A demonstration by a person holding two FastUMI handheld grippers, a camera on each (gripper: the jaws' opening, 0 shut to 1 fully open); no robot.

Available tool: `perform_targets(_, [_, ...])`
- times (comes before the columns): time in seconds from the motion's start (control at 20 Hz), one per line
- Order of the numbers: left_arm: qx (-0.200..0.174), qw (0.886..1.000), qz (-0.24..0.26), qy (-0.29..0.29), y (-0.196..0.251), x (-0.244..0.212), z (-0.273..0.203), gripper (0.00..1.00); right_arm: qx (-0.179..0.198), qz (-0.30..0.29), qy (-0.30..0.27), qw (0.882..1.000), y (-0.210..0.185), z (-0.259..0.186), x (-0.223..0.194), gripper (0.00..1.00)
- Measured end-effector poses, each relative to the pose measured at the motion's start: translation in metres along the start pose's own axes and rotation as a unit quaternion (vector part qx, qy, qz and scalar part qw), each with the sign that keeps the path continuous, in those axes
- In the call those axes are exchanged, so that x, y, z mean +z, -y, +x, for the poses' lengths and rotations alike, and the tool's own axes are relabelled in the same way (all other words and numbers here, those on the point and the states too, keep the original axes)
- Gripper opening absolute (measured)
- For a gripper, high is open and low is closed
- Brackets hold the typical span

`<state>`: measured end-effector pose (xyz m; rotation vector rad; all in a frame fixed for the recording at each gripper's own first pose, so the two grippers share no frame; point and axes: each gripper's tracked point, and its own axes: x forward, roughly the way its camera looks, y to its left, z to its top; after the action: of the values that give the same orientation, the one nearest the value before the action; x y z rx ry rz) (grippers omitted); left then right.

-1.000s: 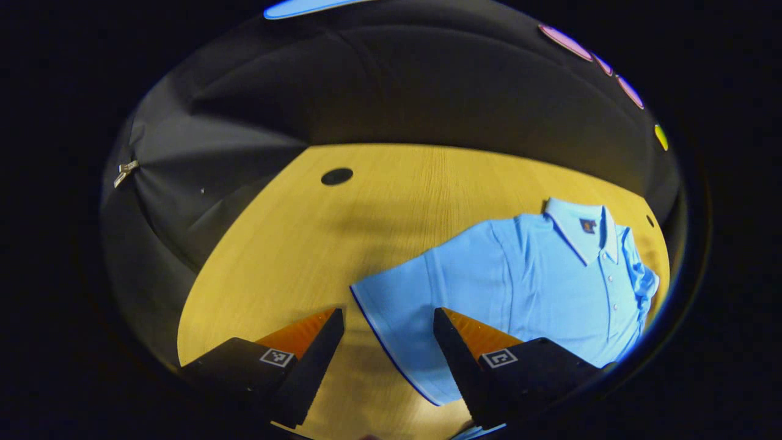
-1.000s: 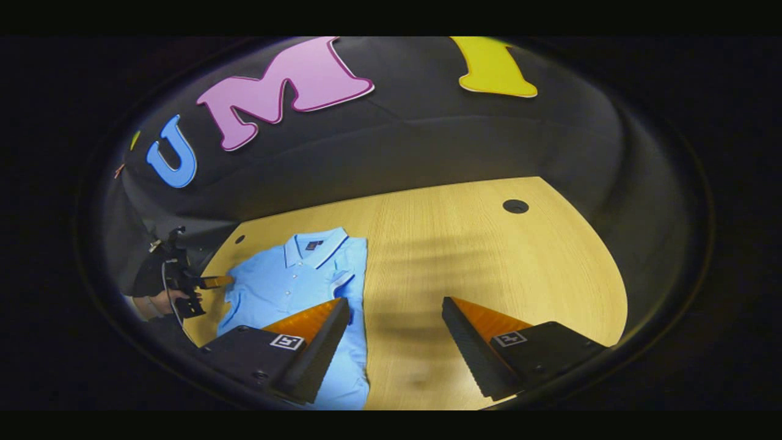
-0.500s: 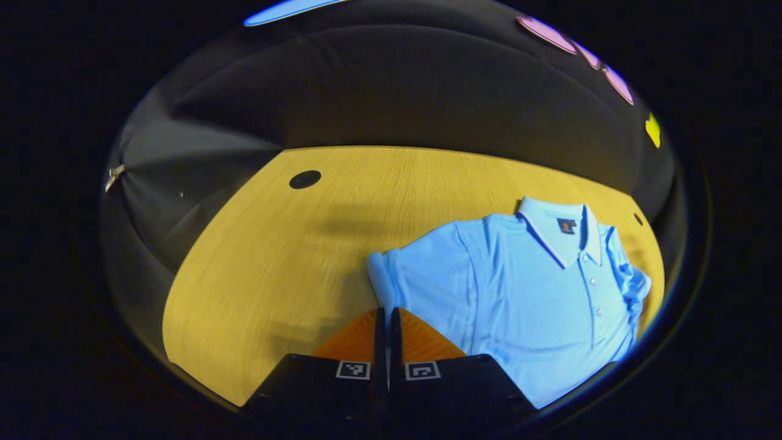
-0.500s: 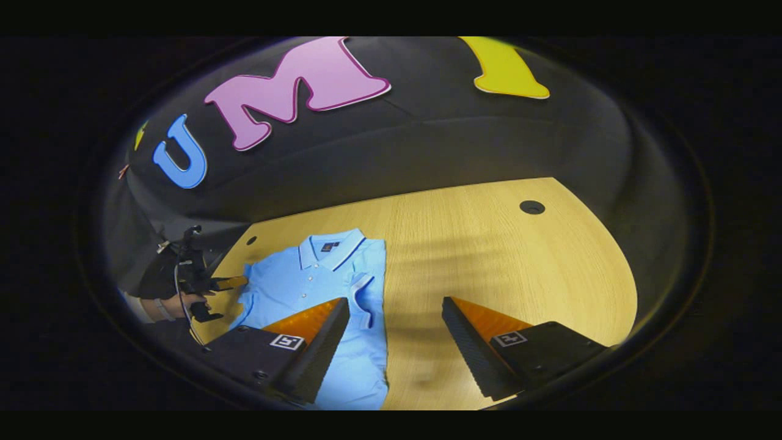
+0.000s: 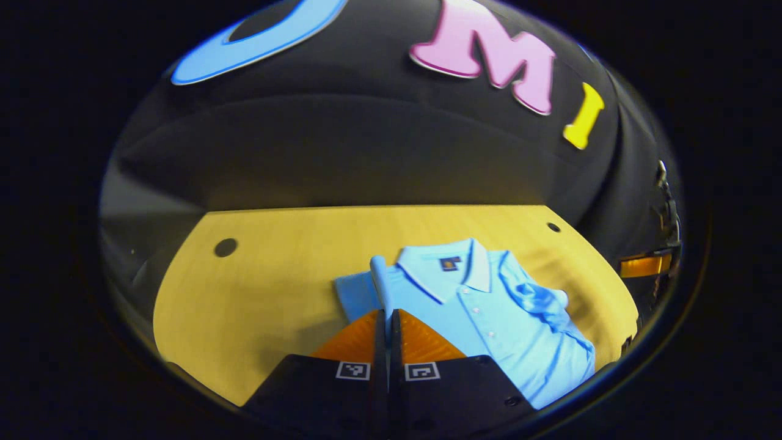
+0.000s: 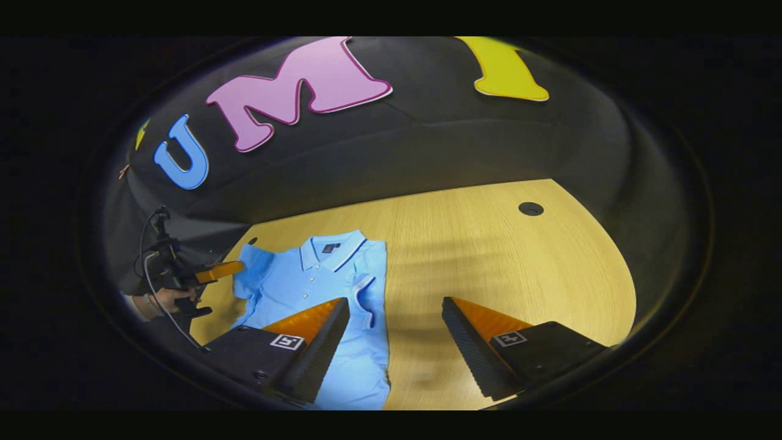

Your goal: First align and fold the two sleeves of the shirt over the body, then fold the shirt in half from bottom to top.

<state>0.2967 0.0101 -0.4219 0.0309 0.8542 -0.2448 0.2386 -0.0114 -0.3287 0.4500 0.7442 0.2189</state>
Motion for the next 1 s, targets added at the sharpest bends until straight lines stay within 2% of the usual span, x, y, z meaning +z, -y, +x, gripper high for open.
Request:
perform_targets(0.15, [0.022, 0.996, 0.019, -0.083, -0.003, -0.049, 0.026, 0.07, 0.001, -0.004, -0.011, 1.0, -0.004, -0.003, -0.012, 0.95])
perform_targets(0.25, [0.032, 0.991, 0.009, -0.133, -0.007, -0.074, 0.034, 0.13, -0.001, -0.004, -0.02, 1.0, -0.004, -0.006, -0.023, 0.95])
perform_targets(0.35, [0.027, 0.993, -0.003, -0.119, -0.002, -0.064, 0.031, 0.46, -0.007, -0.01, -0.028, 1.0, -0.001, -0.011, -0.032, 0.96])
perform_targets(0.5, [0.03, 0.996, 0.005, -0.084, 0.0, -0.042, -0.003, 0.95, -0.006, -0.014, -0.031, 0.999, -0.006, -0.021, -0.043, 0.96])
perform_targets(0.6, [0.034, 0.997, 0.006, -0.068, -0.004, -0.038, -0.034, 0.94, 0.001, -0.012, -0.032, 0.999, -0.015, -0.03, -0.051, 0.96])
perform_targets(0.7, [0.036, 0.996, -0.022, -0.072, -0.006, -0.047, -0.072, 0.94, 0.008, -0.011, -0.04, 0.999, -0.021, -0.042, -0.064, 0.96])
perform_targets(0.85, [0.023, 0.989, -0.081, -0.118, -0.003, -0.095, -0.138, 0.94, 0.025, 0.014, -0.06, 0.998, -0.03, -0.062, -0.091, 0.96])
perform_targets(0.9, [0.021, 0.987, -0.089, -0.131, -0.003, -0.116, -0.156, 0.92, 0.026, 0.028, -0.07, 0.997, -0.03, -0.068, -0.102, 0.96])
perform_targets(1.0, [0.021, 0.982, -0.091, -0.165, -0.002, -0.165, -0.189, 0.94, 0.029, 0.057, -0.095, 0.993, -0.03, -0.082, -0.128, 0.96])
